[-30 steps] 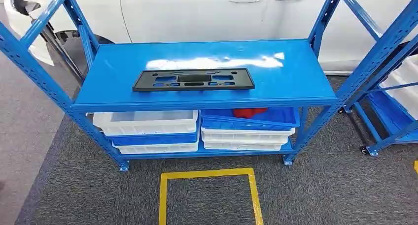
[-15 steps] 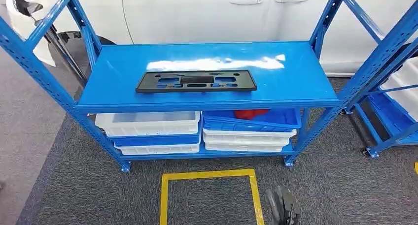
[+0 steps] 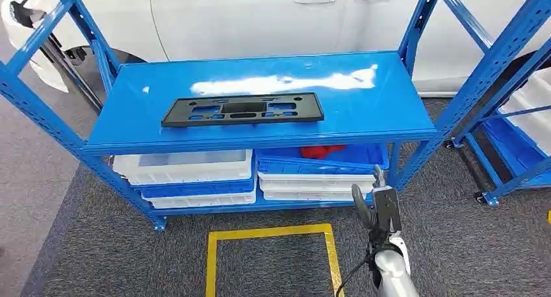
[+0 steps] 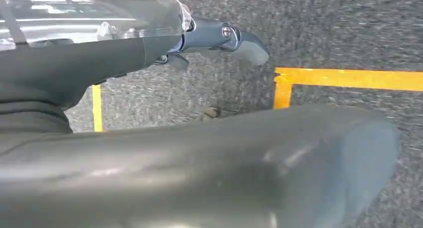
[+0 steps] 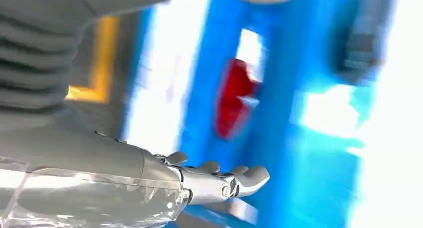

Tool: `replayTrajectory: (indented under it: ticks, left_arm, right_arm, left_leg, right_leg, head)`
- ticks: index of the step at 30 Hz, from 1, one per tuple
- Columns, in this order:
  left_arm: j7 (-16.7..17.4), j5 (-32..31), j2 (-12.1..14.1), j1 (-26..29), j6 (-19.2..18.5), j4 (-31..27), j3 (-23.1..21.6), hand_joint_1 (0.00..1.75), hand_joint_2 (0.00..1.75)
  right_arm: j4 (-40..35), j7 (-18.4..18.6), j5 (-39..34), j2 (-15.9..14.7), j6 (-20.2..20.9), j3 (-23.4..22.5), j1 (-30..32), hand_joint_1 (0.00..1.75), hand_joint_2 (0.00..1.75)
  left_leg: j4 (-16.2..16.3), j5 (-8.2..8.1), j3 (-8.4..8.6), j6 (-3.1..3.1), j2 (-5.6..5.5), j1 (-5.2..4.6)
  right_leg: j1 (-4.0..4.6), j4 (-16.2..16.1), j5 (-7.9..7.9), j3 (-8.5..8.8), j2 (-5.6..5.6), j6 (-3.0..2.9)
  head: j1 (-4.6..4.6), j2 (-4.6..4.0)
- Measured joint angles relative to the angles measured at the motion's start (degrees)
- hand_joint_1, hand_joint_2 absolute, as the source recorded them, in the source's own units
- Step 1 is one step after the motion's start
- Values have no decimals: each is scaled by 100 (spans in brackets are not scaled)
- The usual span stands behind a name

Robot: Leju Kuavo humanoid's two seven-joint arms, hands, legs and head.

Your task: Take the parts from the cabinet and place them on the table.

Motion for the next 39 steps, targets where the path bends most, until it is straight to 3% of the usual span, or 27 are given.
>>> replayTrajectory:
  ticks: [1,4,5,6,7,9,10,11,12,13,15,16,17,20,21,22,23,25,26,27,28,30,31,32,36,37,39]
  left_arm:
    - [-7,31,20,-15,18,24,-18,0,0]
    - [-42,146,28,-95,44,66,-133,0,0]
    - [-55,192,28,-100,61,83,-164,0,0]
    - [-59,225,26,-106,72,88,-199,0,0]
    - [-72,256,26,-126,88,92,-239,0,0]
    - [-88,334,26,-196,127,120,-319,0,0]
    - [-92,361,26,-218,131,133,-352,0,0]
    - [-92,387,28,-235,138,149,-396,0,0]
    - [-92,418,28,-249,142,162,-429,0,0]
    - [-92,435,28,-257,142,166,-452,0,0]
    - [-92,455,24,-284,142,166,-474,0,0]
    - [-92,459,20,-295,142,166,-500,0,0]
    - [-92,461,22,-321,142,166,-531,0,0]
    - [-81,479,22,-354,142,171,-584,0,0]
    - [-79,483,28,-373,142,171,-606,0,0]
    - [-79,500,22,-379,142,171,-632,0,0]
    - [-79,514,22,-397,142,171,-660,0,0]
    - [-79,531,26,-413,142,179,-691,0,0]
    - [-72,538,26,-410,142,190,-706,0,0]
    - [-70,540,24,-407,144,195,-715,0,0]
    - [-70,549,26,-410,142,199,-721,0,0]
    - [-68,555,35,-427,149,201,-750,0,0]
    - [-68,564,35,-440,153,203,-763,0,0]
    - [-66,575,33,-455,153,212,-780,0,0]
    - [-57,599,33,-476,164,227,-844,0,0]
    - [-57,601,33,-485,169,227,-850,0,0]
    - [-57,619,35,-510,179,234,-865,0,0]
  right_arm:
    - [-126,-44,0,-4,-91,111,-64,0,175]
    - [-546,-177,28,-13,-363,516,-200,0,175]
    - [-697,-223,50,-13,-461,699,-278,0,175]
    - [-784,-245,68,-15,-514,812,-351,0,175]
    - [-867,-276,105,-15,-582,963,-440,0,175]
    - [-984,-324,229,-13,-711,1326,-606,0,175]
    - [-1006,-333,295,-13,-764,1477,-655,0,175]
    - [-1015,-339,389,-13,-809,1654,-708,0,175]
    - [-1015,-344,492,-13,-849,1824,-764,0,175]
    - [-1015,-346,596,-13,-894,1980,-821,0,175]
    - [-1006,-346,820,20,-975,2165,-906,0,175]
    - [-972,-337,939,37,-1023,2284,-972,0,175]
    - [-927,-324,1054,66,-1074,2419,-1073,0,175]
    - [-731,-263,1464,151,-1231,2859,-1257,0,175]
    - [-669,-236,1585,195,-1275,2969,-1315,0,175]
    - [-585,-213,1704,231,-1327,3086,-1385,0,175]
    - [-491,-173,1833,275,-1375,3209,-1473,0,175]
    - [-271,-103,2064,337,-1454,3428,-1597,0,175]
    - [-131,-46,2196,363,-1497,3545,-1634,0,175]
    - [-2,10,2334,389,-1528,3655,-1670,0,175]
    - [94,61,2449,413,-1555,3739,-1709,0,175]
    - [323,194,2713,492,-1611,3929,-1851,0,175]
    - [440,262,2841,522,-1635,4028,-1924,0,175]
    - [533,317,2943,544,-1655,4104,-2005,0,175]
    - [1014,647,3467,645,-1690,4480,-2247,0,175]
    - [1136,739,3598,658,-1694,4554,-2307,0,175]
    - [1402,928,3859,686,-1697,4715,-2467,0,175]
  left_leg:
    - [-208,-43,85,52,1,-48]
    - [-263,-24,56,74,-6,-72]
    - [-326,5,74,112,-6,-66]
    - [-401,54,132,141,7,-6]
    - [-425,68,140,163,6,-15]
    - [-423,67,129,181,8,-27]
    - [-422,61,129,191,7,-33]
    - [-417,57,134,195,3,-36]
    - [-414,48,147,193,1,-39]
    - [-405,35,161,188,0,-40]
    - [-369,-10,198,159,-30,-40]
    - [-360,-30,180,142,-31,-43]
    - [-308,-43,140,106,-31,-81]
    - [-355,-26,136,11,-21,-62]
    - [-319,-73,114,-21,-21,-59]
    - [-188,-168,81,-50,-8,-54]
    - [168,-370,-81,-82,-8,-44]
    - [1145,-776,-568,-134,-7,-11]
    - [1465,-841,-745,-151,-6,-4]
    - [1497,-758,-798,-161,-6,10]
    - [1250,-554,-710,-167,-5,26]
    - [131,49,-190,-164,3,55]
    - [-268,96,-7,-153,4,61]
    - [-338,73,28,-103,-7,14]
    - [-343,104,-8,54,-13,20]
    - [-362,120,6,91,-8,33]
    - [-361,119,-5,142,-3,20]
  right_leg:
    - [21,2,-9,-4,6,28]
    - [0,-26,10,-23,9,131]
    - [9,-54,21,-3,11,172]
    - [3,-12,-33,-9,3,198]
    - [6,150,-154,-81,-1,209]
    - [-2,1087,-628,-531,-1,232]
    - [-2,1539,-783,-755,-1,242]
    - [-5,1810,-802,-908,-1,251]
    - [-9,1744,-666,-906,-2,253]
    - [-13,1397,-408,-762,-2,244]
    - [-13,307,168,-265,-5,197]
    - [-2,67,121,-140,-9,155]
    - [29,-35,123,-157,-11,137]
    - [39,-23,133,-188,15,64]
    - [-18,-82,165,-153,-2,14]
    - [-16,-98,160,-131,-12,-5]
    - [-18,-98,156,-127,-21,-29]
    - [-11,-97,146,-122,-30,-43]
    - [-11,-95,143,-121,-31,-46]
    - [-13,-94,139,-113,-30,-41]
    - [-16,-90,129,-104,-26,-38]
    - [-26,-83,98,-55,-17,1]
    - [-20,-83,81,-45,-17,28]
    - [17,-59,79,-72,-6,66]
    - [12,-94,90,-73,3,196]
    - [-15,18,-7,-110,-5,216]
    - [-13,849,-457,-503,-7,235]
  head:
    - [0,0]
    - [0,2]
    - [0,0]
    - [0,2]
    - [0,0]
    - [0,2]
    - [0,0]
    - [0,0]
    - [0,0]
    - [0,0]
    - [0,0]
    - [0,0]
    - [0,2]
    - [0,0]
    - [0,2]
    - [0,0]
    - [0,0]
    - [0,0]
    - [0,2]
    - [0,0]
    - [0,0]
    - [0,0]
    - [0,0]
    - [0,0]
    - [0,0]
    - [2,0]
    - [0,0]
